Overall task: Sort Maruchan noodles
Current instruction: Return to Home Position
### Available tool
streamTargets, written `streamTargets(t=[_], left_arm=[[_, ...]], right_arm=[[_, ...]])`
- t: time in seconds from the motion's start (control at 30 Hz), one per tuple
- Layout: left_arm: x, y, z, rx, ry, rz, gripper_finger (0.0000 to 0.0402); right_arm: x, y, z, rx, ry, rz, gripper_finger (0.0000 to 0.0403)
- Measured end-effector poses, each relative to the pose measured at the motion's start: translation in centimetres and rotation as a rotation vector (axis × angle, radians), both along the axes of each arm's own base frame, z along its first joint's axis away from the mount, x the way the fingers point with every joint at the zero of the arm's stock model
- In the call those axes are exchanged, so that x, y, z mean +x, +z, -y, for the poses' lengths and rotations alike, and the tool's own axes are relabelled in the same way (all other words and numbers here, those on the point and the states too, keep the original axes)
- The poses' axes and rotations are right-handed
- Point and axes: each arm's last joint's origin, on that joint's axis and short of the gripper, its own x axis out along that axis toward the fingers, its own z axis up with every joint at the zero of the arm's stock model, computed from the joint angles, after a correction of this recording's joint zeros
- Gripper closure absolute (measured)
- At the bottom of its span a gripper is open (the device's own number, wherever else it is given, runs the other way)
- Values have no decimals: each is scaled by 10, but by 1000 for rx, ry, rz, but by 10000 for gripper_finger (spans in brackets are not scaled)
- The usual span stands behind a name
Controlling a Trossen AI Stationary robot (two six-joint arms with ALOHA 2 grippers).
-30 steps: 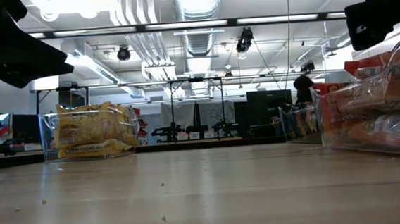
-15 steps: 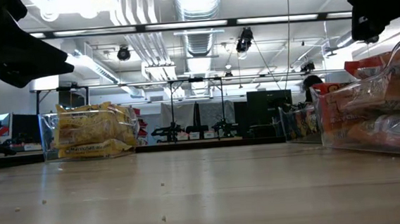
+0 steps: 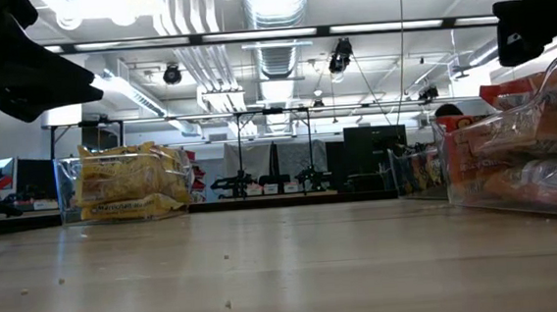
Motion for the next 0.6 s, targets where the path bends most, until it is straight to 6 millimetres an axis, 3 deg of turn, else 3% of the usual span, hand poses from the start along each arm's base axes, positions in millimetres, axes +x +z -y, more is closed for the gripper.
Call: streamTargets(t=[0.6], left_arm=[[0, 0, 0, 8, -1, -3, 214]], right_arm=[[-5, -3, 4, 49, 5, -34, 282]])
